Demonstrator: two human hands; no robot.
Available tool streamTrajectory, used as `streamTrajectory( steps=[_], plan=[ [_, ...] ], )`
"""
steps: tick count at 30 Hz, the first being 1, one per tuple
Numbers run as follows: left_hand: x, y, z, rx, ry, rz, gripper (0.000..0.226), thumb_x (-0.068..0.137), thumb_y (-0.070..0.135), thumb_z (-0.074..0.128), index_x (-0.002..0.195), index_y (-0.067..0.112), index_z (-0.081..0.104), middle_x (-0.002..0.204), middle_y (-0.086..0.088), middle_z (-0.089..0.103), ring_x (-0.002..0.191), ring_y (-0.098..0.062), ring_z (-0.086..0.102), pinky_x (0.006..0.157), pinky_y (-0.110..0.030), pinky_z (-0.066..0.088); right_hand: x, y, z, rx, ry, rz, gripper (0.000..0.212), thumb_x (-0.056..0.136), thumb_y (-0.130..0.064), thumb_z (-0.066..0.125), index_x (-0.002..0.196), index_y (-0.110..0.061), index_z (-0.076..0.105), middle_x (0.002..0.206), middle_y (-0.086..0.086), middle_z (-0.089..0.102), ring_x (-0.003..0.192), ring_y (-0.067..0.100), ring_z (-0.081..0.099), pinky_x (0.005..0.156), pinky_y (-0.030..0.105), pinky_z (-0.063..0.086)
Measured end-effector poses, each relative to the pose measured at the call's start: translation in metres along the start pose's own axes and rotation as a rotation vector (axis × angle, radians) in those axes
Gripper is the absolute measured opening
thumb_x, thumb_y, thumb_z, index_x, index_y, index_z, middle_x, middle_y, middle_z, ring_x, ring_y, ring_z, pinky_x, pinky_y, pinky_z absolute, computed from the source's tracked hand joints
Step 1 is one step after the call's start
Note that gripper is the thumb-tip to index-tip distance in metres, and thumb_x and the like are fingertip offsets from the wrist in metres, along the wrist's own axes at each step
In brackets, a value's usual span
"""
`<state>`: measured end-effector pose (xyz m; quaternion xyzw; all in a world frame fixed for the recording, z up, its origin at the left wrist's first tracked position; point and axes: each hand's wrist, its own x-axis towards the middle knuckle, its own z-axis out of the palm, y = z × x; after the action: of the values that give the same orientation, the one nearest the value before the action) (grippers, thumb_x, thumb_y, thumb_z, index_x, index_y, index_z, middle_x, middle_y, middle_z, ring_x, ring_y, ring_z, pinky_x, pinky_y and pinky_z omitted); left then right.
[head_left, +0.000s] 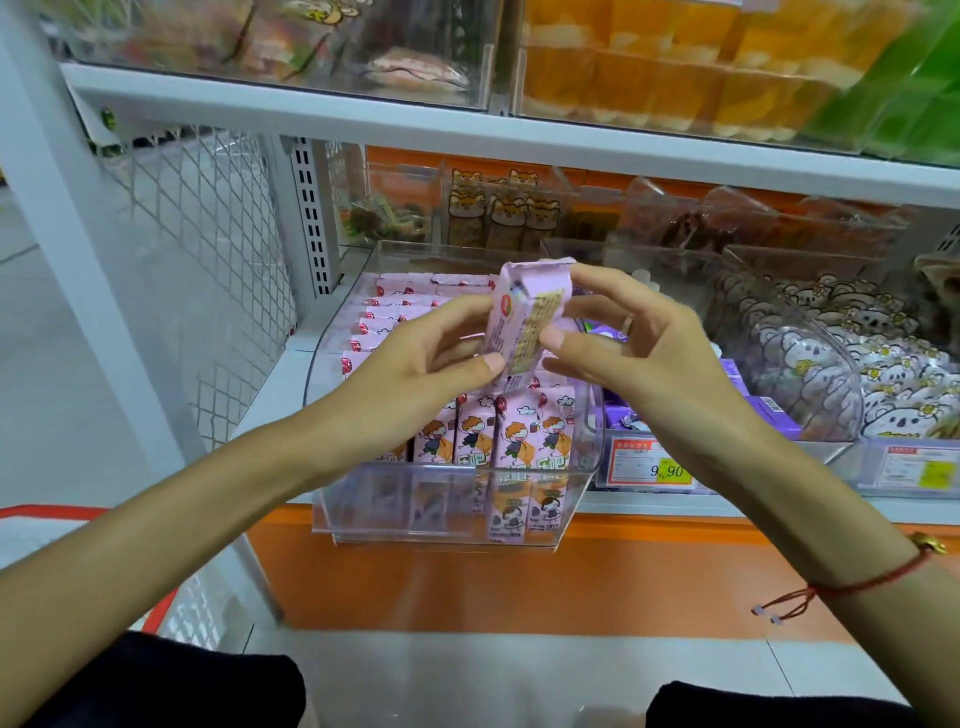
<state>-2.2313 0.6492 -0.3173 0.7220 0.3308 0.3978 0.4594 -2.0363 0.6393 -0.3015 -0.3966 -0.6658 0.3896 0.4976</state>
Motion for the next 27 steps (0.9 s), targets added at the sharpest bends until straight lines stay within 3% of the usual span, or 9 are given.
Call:
streamTrajectory(
  steps=[3, 6, 8, 10, 13, 16, 20, 23, 27],
  plan=[
    [0.002, -0.003, 0.0, 0.02, 0.054, 0.037, 0.043, 0.092, 0.007, 0.057, 0.134, 0.017, 0.049, 0.131, 0.007, 0.058, 0.118, 0.0, 0.056, 0.099, -0.015, 0.043, 0.0, -0.001, 0.001, 0.01, -0.037, -0.022, 0.049, 0.084, -0.01, 0.065, 0.132, -0.014, 0.054, 0.121, 0.001, 0.065, 0.101, 0.012, 0.068, 0.088, 0.034, 0.056],
    [0.004, -0.004, 0.001, 0.102, 0.22, 0.149, 0.037, 0.086, 0.015, 0.068, 0.12, 0.022, 0.054, 0.119, 0.006, 0.061, 0.109, -0.002, 0.058, 0.096, -0.019, 0.044, -0.001, -0.005, 0.003, -0.05, -0.14, -0.017, 0.055, 0.08, -0.032, 0.069, 0.131, -0.039, 0.049, 0.13, -0.017, 0.057, 0.116, 0.005, 0.059, 0.095, 0.033, 0.051],
    [0.003, -0.004, 0.001, 0.231, 0.341, 0.271, 0.033, 0.084, 0.016, 0.073, 0.111, 0.024, 0.055, 0.109, 0.002, 0.059, 0.104, -0.008, 0.057, 0.092, -0.021, 0.045, -0.001, -0.007, 0.009, -0.087, -0.119, 0.012, 0.052, 0.073, -0.05, 0.069, 0.122, -0.045, 0.051, 0.119, -0.022, 0.06, 0.107, 0.004, 0.063, 0.085, 0.03, 0.056],
    [0.003, -0.004, 0.005, 0.355, 0.408, 0.335, 0.035, 0.08, 0.017, 0.076, 0.108, 0.025, 0.056, 0.104, 0.002, 0.059, 0.1, -0.013, 0.057, 0.089, -0.028, 0.047, 0.0, -0.007, 0.016, -0.071, -0.01, 0.045, 0.061, 0.072, -0.057, 0.065, 0.125, -0.028, 0.052, 0.11, -0.005, 0.063, 0.09, 0.009, 0.069, 0.075, 0.028, 0.058],
    [0.003, -0.005, 0.013, 0.417, 0.458, 0.365, 0.041, 0.075, 0.022, 0.081, 0.107, 0.026, 0.055, 0.102, 0.007, 0.056, 0.097, -0.01, 0.055, 0.086, -0.029, 0.047, 0.003, -0.007, 0.022, 0.013, 0.128, 0.02, 0.033, 0.089, -0.033, 0.059, 0.113, -0.01, 0.058, 0.088, 0.002, 0.069, 0.071, 0.011, 0.068, 0.065, 0.024, 0.058],
    [0.006, -0.009, 0.016, 0.393, 0.521, 0.328, 0.058, 0.068, 0.04, 0.082, 0.111, 0.031, 0.044, 0.11, 0.008, 0.05, 0.102, -0.003, 0.048, 0.086, -0.011, 0.039, 0.009, -0.008, 0.012, 0.005, 0.294, -0.041, 0.016, 0.093, -0.018, 0.057, 0.107, -0.011, 0.056, 0.085, -0.001, 0.069, 0.07, 0.004, 0.067, 0.066, 0.02, 0.056],
    [0.012, -0.025, 0.01, 0.725, 0.318, 0.141, 0.058, 0.068, 0.055, 0.075, 0.113, 0.029, 0.048, 0.114, 0.012, 0.048, 0.105, -0.007, 0.039, 0.077, -0.016, 0.03, 0.017, -0.004, -0.007, -0.158, 0.421, -0.121, 0.027, 0.094, -0.017, 0.058, 0.112, -0.02, 0.038, 0.099, 0.0, 0.066, 0.076, 0.009, 0.067, 0.078, 0.038, 0.057],
    [0.013, -0.035, 0.009, 1.017, 0.105, 0.125, 0.062, 0.08, 0.063, 0.057, 0.13, 0.027, 0.052, 0.131, 0.01, 0.05, 0.12, -0.01, 0.036, 0.094, -0.025, 0.03, 0.02, 0.006, -0.009, -0.321, 0.34, -0.098, 0.026, 0.094, -0.016, 0.058, 0.106, -0.026, 0.037, 0.101, 0.004, 0.063, 0.081, 0.022, 0.067, 0.081, 0.05, 0.054],
    [0.012, -0.038, 0.006, 1.086, 0.045, 0.119, 0.06, 0.086, 0.063, 0.047, 0.134, 0.027, 0.053, 0.134, 0.011, 0.053, 0.124, -0.011, 0.039, 0.101, -0.027, 0.028, 0.027, 0.013, -0.006, -0.534, 0.231, -0.128, 0.02, 0.093, -0.019, 0.058, 0.107, -0.02, 0.043, 0.087, -0.016, 0.061, 0.078, 0.006, 0.064, 0.076, 0.034, 0.053]
  ],
)
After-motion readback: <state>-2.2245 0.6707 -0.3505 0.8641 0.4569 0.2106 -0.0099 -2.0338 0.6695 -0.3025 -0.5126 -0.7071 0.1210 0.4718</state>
